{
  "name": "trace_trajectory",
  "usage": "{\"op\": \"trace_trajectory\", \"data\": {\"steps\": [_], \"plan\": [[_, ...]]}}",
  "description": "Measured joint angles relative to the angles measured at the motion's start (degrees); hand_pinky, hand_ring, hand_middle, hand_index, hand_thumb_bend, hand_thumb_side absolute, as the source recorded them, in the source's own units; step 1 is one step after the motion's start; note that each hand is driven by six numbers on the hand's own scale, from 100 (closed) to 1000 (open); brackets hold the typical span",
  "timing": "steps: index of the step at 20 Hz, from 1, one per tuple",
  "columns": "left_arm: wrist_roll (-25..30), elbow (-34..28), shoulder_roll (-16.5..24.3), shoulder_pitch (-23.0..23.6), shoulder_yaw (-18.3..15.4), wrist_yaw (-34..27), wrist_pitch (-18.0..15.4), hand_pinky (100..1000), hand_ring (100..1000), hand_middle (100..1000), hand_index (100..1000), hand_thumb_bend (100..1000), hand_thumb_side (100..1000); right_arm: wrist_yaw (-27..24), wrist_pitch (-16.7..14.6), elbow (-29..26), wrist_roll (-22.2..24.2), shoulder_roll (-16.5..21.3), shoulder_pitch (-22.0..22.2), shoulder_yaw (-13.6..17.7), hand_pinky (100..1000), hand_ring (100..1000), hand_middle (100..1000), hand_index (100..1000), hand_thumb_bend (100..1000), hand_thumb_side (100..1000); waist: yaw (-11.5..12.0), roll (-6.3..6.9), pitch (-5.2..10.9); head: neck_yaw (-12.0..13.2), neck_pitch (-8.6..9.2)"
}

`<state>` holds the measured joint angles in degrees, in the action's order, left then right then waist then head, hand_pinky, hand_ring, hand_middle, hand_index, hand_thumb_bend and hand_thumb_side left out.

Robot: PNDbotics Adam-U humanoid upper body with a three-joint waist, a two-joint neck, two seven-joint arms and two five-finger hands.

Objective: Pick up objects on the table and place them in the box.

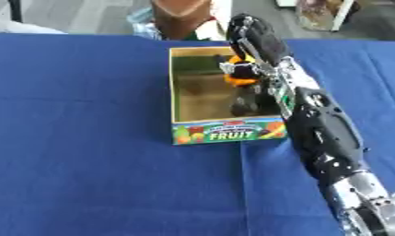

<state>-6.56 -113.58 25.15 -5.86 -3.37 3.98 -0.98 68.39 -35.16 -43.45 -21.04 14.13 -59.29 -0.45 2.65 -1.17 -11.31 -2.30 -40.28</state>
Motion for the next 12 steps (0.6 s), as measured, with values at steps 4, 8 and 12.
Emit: {"op": "trace_trajectory", "data": {"steps": [4, 8, 12], "plan": [[0.0, 0.0, 0.0, 0.31, -0.01, 0.0, 0.0, 574, 503, 435, 716, 206, 100, -1.49, -1.08, -1.79, 1.84, 0.5, -0.26, -0.89, 686, 704, 485, 115, 392, 167, -0.13, -0.07, 0.24, 0.19, -0.01], [0.0, 0.0, 0.0, 0.38, -0.01, 0.0, 0.0, 574, 503, 434, 716, 210, 100, -4.01, -2.07, -3.92, 3.31, 0.9, -0.64, -1.78, 687, 701, 485, 114, 391, 150, -0.16, -0.24, 0.41, 0.23, -0.03], [0.0, 0.0, 0.0, 0.44, -0.02, 0.0, 0.0, 574, 503, 434, 716, 212, 100, -6.77, -2.63, -5.65, 5.22, 1.31, -0.77, -2.47, 688, 707, 484, 113, 373, 152, -0.16, -0.24, 0.53, 0.37, -0.03]]}}
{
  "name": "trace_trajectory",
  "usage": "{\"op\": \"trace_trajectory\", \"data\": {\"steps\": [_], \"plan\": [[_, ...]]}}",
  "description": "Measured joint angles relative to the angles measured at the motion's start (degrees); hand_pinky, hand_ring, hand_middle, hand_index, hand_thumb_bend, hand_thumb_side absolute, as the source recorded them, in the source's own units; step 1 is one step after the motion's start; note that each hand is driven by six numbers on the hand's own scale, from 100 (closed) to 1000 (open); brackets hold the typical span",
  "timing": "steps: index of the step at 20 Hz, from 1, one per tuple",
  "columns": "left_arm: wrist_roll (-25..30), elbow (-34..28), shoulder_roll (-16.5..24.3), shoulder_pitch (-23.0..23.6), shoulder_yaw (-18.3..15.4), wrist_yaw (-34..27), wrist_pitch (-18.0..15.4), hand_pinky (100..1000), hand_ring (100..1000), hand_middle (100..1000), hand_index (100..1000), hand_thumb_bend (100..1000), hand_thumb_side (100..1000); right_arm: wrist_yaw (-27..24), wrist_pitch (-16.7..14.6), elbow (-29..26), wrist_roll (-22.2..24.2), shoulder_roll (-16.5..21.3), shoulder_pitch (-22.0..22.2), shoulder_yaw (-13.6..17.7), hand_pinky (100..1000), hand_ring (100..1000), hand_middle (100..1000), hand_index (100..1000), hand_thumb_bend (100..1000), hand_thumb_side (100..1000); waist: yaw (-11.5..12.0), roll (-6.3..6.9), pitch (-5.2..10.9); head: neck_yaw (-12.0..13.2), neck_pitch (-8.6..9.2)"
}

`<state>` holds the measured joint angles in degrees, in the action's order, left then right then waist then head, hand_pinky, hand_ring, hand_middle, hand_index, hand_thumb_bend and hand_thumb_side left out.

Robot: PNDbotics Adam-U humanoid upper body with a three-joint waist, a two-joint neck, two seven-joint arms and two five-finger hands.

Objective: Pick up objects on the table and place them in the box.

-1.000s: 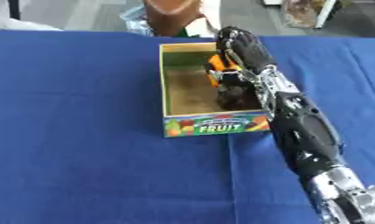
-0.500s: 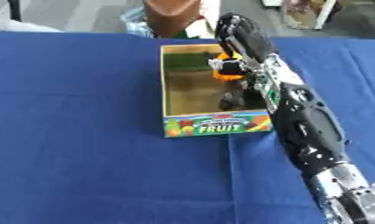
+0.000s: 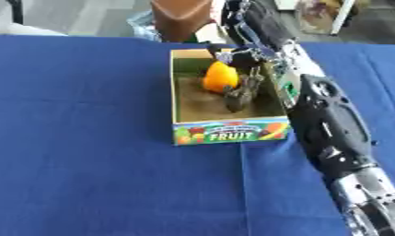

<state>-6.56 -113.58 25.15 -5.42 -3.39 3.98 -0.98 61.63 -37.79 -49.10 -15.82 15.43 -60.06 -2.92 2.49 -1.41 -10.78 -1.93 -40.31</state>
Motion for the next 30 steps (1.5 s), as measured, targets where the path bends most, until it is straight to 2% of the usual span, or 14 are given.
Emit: {"op": "trace_trajectory", "data": {"steps": [8, 11, 15, 17, 18, 19, 20, 21, 22, 25, 27, 30], "plan": [[-0.04, 0.0, 0.0, 0.41, -0.25, 0.03, 0.04, 574, 502, 433, 715, 212, 100, -4.14, -0.99, -2.65, 2.91, 1.15, 0.12, -1.18, 689, 688, 490, 119, 406, 141, -0.26, -0.15, 0.16, 0.37, -0.01], [-0.24, 0.0, 0.0, 0.77, -0.39, 0.11, 0.24, 574, 501, 433, 714, 211, 100, -7.02, -2.02, -5.04, 3.34, 3.17, 1.07, -2.16, 691, 676, 493, 125, 422, 128, -0.59, -0.5, 0.24, 0.98, -0.01], [-0.57, 0.0, 0.0, 1.16, -0.75, 0.46, 0.53, 574, 501, 432, 714, 211, 100, -12.5, -3.08, -9.43, 3.53, 7.67, 3.49, -3.34, 695, 678, 506, 156, 416, 100, -1.14, -0.96, 0.24, 2.06, 0.01], [-0.69, 0.0, 0.0, 1.34, -0.89, 0.61, 0.64, 574, 501, 432, 714, 210, 100, -15.66, -3.29, -12.01, 3.71, 10.16, 5.11, -3.59, 699, 686, 515, 227, 410, 100, -1.33, -1.15, 0.21, 2.55, 0.04], [-0.74, 0.0, 0.0, 1.36, -1.0, 0.64, 0.67, 574, 501, 432, 714, 209, 100, -17.3, -3.32, -13.36, 3.86, 11.36, 5.99, -3.64, 707, 703, 535, 353, 397, 100, -1.39, -1.2, 0.18, 2.78, 0.08], [-0.8, 0.0, 0.0, 1.37, -1.05, 0.67, 0.72, 574, 501, 432, 714, 209, 100, -18.86, -3.29, -14.75, 4.1, 12.47, 6.89, -3.65, 709, 709, 544, 395, 392, 100, -1.43, -1.21, 0.12, 2.99, 0.13], [-0.84, 0.0, 0.0, 1.38, -1.06, 0.76, 0.75, 574, 501, 432, 714, 209, 100, -20.41, -3.28, -16.18, 4.52, 13.48, 7.89, -3.65, 709, 709, 544, 395, 392, 100, -1.51, -1.21, -0.01, 3.2, 0.22], [-0.86, 0.0, 0.0, 1.38, -1.07, 0.85, 0.78, 574, 500, 431, 714, 208, 100, -21.87, -3.25, -17.47, 5.07, 14.37, 8.8, -3.61, 723, 732, 568, 535, 358, 100, -1.68, -1.21, -0.17, 3.37, 0.36], [-0.91, 0.0, 0.0, 1.38, -1.08, 0.95, 0.82, 574, 500, 431, 713, 208, 100, -23.17, -3.22, -18.75, 5.69, 15.26, 9.85, -3.43, 728, 745, 576, 585, 336, 100, -1.82, -1.22, -0.33, 3.55, 0.54], [-1.09, 0.0, -0.02, 1.42, -1.25, 1.17, 0.98, 574, 500, 431, 713, 208, 100, -26.83, -3.24, -22.52, 7.46, 18.25, 14.87, -2.27, 733, 769, 582, 641, 288, 100, -2.36, -1.44, -0.71, 4.17, 0.62], [-1.23, 0.0, -0.22, 1.66, -1.45, 1.4, 1.11, 573, 499, 430, 713, 207, 101, -29.22, -3.35, -24.59, 8.56, 19.99, 18.09, -1.08, 746, 809, 600, 701, 219, 100, -2.53, -1.53, -0.83, 4.6, 0.69], [-1.49, 0.0, -0.48, 1.94, -1.69, 1.79, 1.34, 574, 499, 430, 713, 206, 101, -32.49, -3.32, -26.88, 10.25, 21.73, 22.73, 1.21, 753, 846, 615, 739, 146, 100, -2.94, -1.57, -1.09, 5.15, 1.03]]}}
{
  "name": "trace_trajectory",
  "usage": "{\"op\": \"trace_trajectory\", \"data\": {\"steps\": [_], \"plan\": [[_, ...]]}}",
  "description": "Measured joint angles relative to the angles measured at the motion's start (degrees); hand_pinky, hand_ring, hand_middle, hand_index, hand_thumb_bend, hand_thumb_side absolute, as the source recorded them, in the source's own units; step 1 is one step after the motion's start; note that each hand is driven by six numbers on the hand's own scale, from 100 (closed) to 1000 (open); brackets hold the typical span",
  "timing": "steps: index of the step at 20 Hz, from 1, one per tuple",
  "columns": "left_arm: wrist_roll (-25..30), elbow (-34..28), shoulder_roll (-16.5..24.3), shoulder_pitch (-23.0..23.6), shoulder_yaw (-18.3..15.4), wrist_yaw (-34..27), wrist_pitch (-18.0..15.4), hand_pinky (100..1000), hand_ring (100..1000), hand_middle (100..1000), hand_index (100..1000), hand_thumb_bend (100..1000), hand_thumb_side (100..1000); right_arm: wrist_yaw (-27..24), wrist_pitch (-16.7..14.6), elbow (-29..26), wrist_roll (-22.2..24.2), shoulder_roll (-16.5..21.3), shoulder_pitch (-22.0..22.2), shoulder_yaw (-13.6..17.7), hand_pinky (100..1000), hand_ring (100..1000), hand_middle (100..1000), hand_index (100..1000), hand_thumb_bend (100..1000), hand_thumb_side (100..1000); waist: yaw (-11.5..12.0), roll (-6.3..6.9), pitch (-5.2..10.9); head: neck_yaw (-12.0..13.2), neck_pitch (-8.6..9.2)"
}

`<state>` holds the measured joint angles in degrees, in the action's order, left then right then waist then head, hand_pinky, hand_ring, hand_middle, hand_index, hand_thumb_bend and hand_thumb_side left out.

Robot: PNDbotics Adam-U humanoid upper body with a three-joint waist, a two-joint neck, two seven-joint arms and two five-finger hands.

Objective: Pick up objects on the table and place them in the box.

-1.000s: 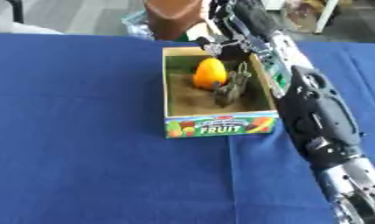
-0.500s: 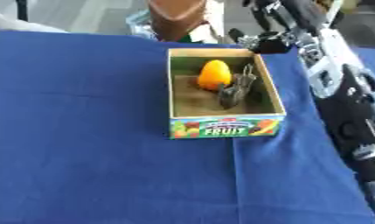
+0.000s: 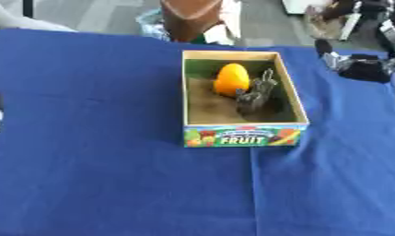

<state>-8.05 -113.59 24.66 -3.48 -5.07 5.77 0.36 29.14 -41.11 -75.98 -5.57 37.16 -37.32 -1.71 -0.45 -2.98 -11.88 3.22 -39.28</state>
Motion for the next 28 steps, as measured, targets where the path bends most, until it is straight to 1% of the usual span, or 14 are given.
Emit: {"op": "trace_trajectory", "data": {"steps": [1, 2, 5, 6, 7, 9, 11, 16, 20, 24, 28], "plan": [[-0.08, 0.0, -0.01, 0.02, -0.05, 0.08, 0.08, 574, 499, 430, 712, 205, 101, -0.91, 0.15, -0.57, 0.6, 0.42, 1.29, 0.8, 759, 868, 628, 756, 109, 100, -0.03, 0.0, 0.0, 0.17, 0.02], [-0.13, 0.0, -0.01, 0.08, -0.07, 0.15, 0.13, 574, 499, 430, 712, 206, 102, -1.79, 0.27, -1.1, 1.26, 0.71, 2.48, 1.58, 762, 881, 634, 762, 100, 100, -0.07, -0.01, 0.0, 0.24, 0.05], [-0.21, 0.0, -0.03, 0.25, -0.08, 0.32, 0.21, 574, 499, 429, 712, 205, 101, -4.02, 0.48, -2.23, 3.54, 1.05, 6.04, 3.69, 777, 925, 653, 784, 100, 100, -0.3, -0.04, -0.06, 0.46, 0.08], [-0.25, 0.0, -0.04, 0.33, -0.09, 0.33, 0.25, 574, 499, 429, 712, 205, 101, -4.63, 0.54, -2.51, 4.31, 1.05, 7.09, 4.27, 777, 925, 653, 784, 100, 100, -0.31, -0.04, -0.12, 0.54, 0.08], [-0.29, 0.0, -0.09, 0.38, -0.09, 0.34, 0.28, 574, 499, 429, 712, 205, 104, -5.2, 0.56, -2.74, 5.06, 1.05, 7.83, 4.77, 790, 959, 669, 799, 100, 100, -0.31, -0.03, -0.14, 0.63, 0.08], [-0.37, 0.0, -0.46, 0.47, -0.11, 0.37, 0.36, 574, 498, 429, 712, 205, 104, -6.46, 0.65, -3.12, 6.46, 1.05, 9.69, 5.96, 798, 984, 686, 809, 100, 100, -0.43, -0.03, -0.2, 0.73, 0.09], [-0.39, 0.0, -0.55, 0.5, -0.16, 0.42, 0.39, 574, 498, 428, 711, 204, 105, -7.61, 0.79, -3.34, 7.56, 1.02, 11.67, 7.17, 808, 1000, 711, 822, 100, 100, -0.62, 0.02, -0.41, 0.79, 0.1], [-0.48, 0.0, -0.81, 0.52, -0.26, 0.58, 0.48, 574, 498, 428, 711, 205, 106, -10.39, 1.25, -4.14, 10.05, 0.2, 15.17, 9.66, 835, 1000, 771, 865, 100, 100, -0.75, 0.08, -0.67, 1.0, 0.13], [-0.51, 0.0, -1.01, 0.65, -0.39, 0.64, 0.53, 575, 497, 427, 710, 205, 107, -12.19, 1.68, -4.59, 12.13, -1.18, 17.57, 11.29, 838, 1000, 772, 863, 100, 100, -0.91, 0.2, -0.89, 1.16, 0.22], [-0.55, 0.0, -1.09, 0.95, -0.39, 0.77, 0.64, 575, 497, 426, 708, 204, 107, -13.78, 2.57, -4.67, 13.35, -2.34, 19.6, 12.73, 835, 1000, 737, 839, 100, 100, -1.0, 0.27, -0.9, 1.15, 0.21], [-0.52, 0.0, -1.51, 0.97, -0.39, 0.77, 0.67, 576, 496, 426, 706, 203, 109, -14.67, 3.72, -4.81, 13.86, -3.83, 21.05, 13.98, 831, 1000, 711, 828, 100, 133, -1.16, 0.42, -0.9, 0.61, -0.1]]}}
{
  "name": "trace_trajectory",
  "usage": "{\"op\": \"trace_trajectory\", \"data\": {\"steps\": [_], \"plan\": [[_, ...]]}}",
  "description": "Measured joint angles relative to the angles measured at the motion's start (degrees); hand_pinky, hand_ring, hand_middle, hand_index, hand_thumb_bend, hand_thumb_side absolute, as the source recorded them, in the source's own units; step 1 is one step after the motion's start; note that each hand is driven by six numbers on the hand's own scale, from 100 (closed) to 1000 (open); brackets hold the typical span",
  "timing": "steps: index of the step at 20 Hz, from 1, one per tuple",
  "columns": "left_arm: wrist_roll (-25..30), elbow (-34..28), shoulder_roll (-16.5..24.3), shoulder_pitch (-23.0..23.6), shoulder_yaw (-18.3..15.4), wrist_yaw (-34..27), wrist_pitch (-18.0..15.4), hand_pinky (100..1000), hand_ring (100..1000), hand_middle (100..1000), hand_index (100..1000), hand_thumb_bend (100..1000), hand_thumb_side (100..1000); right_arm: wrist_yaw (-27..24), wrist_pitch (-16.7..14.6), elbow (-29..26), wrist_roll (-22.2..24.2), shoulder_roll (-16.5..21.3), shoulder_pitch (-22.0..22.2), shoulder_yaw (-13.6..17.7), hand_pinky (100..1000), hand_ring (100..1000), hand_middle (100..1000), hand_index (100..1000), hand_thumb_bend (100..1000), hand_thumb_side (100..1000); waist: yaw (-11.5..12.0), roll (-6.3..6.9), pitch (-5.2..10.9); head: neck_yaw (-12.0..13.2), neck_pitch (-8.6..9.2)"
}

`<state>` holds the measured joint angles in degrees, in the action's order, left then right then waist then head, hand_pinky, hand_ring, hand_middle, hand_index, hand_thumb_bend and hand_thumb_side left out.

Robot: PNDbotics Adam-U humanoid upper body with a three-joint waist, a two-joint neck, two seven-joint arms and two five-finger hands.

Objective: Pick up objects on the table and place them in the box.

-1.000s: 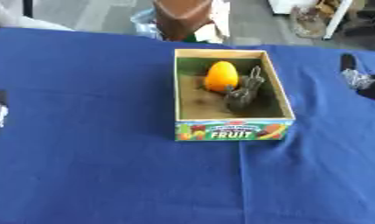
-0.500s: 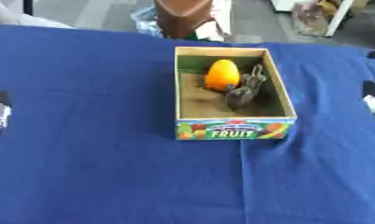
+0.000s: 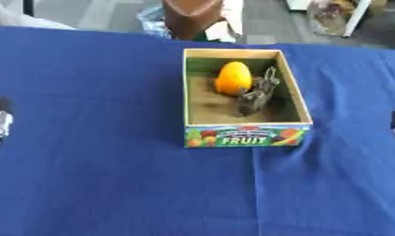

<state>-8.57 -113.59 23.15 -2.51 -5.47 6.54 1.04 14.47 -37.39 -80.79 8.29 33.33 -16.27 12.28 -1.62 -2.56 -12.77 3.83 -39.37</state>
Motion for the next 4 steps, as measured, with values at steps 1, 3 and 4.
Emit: {"op": "trace_trajectory", "data": {"steps": [1, 3, 4], "plan": [[0.01, 0.0, 0.0, 0.01, 0.0, 0.0, 0.01, 576, 496, 425, 705, 203, 109, -0.16, 0.33, -0.1, 0.04, -0.4, 0.28, 0.24, 831, 1000, 708, 826, 100, 144, -0.05, 0.0, 0.0, -0.26, -0.3], [0.07, 0.0, -0.03, 0.09, 0.0, 0.0, 0.07, 576, 496, 424, 702, 203, 111, -0.48, 0.91, -0.23, 0.15, -1.21, 0.84, 0.72, 831, 1000, 703, 824, 100, 155, -0.06, 0.02, 0.0, -0.92, -0.87], [0.09, 0.0, -0.06, 0.17, 0.0, 0.0, 0.09, 576, 495, 424, 701, 203, 112, -0.55, 1.21, -0.28, 0.2, -1.53, 1.03, 0.89, 831, 1000, 701, 823, 100, 159, -0.08, 0.09, -0.01, -1.23, -1.02]]}}
